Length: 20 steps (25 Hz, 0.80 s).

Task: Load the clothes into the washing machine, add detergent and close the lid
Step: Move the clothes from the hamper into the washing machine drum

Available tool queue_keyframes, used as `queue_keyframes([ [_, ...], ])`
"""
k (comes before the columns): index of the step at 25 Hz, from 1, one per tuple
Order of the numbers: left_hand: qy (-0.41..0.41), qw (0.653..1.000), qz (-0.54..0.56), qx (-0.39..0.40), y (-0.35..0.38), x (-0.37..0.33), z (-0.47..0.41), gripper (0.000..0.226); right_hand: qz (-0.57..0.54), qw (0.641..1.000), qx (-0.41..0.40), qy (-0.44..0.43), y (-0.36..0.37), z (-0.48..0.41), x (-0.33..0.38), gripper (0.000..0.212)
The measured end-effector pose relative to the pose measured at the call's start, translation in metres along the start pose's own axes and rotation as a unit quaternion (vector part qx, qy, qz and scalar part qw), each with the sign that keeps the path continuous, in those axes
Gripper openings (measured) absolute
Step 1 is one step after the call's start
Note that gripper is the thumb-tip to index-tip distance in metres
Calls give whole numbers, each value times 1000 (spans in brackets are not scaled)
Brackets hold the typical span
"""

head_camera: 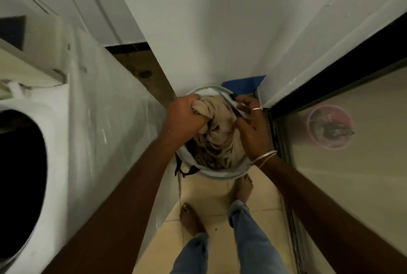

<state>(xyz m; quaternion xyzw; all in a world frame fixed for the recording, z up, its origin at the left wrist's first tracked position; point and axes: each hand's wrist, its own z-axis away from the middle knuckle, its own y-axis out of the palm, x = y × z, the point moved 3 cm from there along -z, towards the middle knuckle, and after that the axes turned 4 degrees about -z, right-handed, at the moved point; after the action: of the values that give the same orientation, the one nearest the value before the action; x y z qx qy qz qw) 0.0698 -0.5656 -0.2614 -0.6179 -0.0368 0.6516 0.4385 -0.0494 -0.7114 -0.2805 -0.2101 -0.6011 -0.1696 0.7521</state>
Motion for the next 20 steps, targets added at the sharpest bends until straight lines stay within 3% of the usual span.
queue_keyframes([
  [3,-62,994,80,-30,-5,-17,6,24,88,993,-39,73,-12,1,-18,53],
  [6,-121,984,130,-6,-16,-34,10,28,202,969,93,107,4,-2,-65,100],
  [8,-135,970,202,-10,-31,-51,22,21,265,937,175,143,18,-6,-74,113],
  [9,-146,951,270,-20,-40,-59,29,19,286,926,202,137,27,-7,-62,111],
  [12,-222,857,465,17,-56,-80,50,20,224,953,189,70,46,0,-14,128],
  [15,-257,784,560,71,-76,-94,58,22,195,963,157,102,52,15,38,105],
  [18,-220,791,568,64,-113,-94,62,49,168,981,61,79,42,26,84,93],
  [20,-184,843,502,57,-135,-86,76,67,117,991,-3,67,34,32,115,98],
])
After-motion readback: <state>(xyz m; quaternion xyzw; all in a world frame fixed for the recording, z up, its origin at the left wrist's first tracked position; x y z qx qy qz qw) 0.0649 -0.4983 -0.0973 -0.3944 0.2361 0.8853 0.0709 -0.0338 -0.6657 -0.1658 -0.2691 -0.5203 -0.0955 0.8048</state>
